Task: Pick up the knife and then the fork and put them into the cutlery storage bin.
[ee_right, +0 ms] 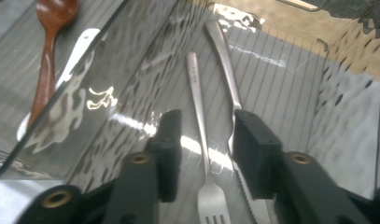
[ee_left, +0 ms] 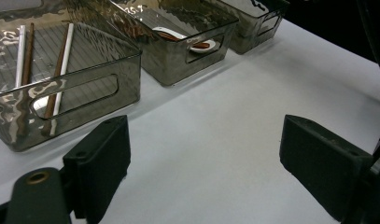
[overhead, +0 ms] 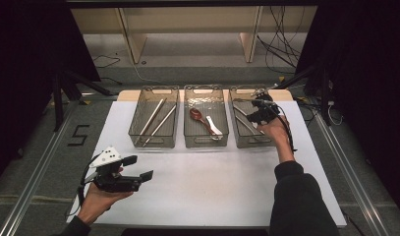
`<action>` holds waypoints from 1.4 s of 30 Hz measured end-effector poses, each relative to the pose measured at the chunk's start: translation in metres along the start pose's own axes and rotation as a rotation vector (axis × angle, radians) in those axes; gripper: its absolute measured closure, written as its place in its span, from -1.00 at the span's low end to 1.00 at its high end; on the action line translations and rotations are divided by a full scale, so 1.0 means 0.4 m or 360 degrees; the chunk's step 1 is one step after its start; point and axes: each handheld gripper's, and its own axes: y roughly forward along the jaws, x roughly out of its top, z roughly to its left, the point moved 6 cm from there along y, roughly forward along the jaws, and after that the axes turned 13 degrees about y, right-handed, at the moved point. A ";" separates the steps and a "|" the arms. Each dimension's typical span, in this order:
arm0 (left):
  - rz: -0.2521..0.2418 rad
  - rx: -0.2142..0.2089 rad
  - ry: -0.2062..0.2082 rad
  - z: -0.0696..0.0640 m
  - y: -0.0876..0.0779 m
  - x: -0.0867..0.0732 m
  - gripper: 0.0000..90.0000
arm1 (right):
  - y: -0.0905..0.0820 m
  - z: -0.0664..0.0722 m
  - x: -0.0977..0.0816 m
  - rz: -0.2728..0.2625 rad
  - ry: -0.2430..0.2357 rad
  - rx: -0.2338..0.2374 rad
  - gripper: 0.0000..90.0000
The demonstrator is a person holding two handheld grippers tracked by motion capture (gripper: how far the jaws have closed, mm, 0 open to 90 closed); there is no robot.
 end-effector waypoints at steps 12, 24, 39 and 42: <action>-0.0037 0.0036 -0.0032 0.010 -0.007 0.003 -0.65 | -0.094 0.058 -0.043 -0.0226 0.0052 0.0272 -0.20; -0.0043 0.0052 -0.0036 0.015 -0.009 0.003 -0.65 | -0.214 0.151 -0.144 -0.0430 0.0019 0.0554 -0.39; -0.0038 0.0045 -0.0011 0.011 -0.007 0.005 -0.65 | -0.277 0.199 -0.266 -0.0523 -0.0001 0.0695 -0.41; -0.0026 0.0049 -0.0007 0.011 -0.007 0.003 -0.65 | -0.285 0.213 -0.288 -0.0520 -0.0037 0.0714 -0.41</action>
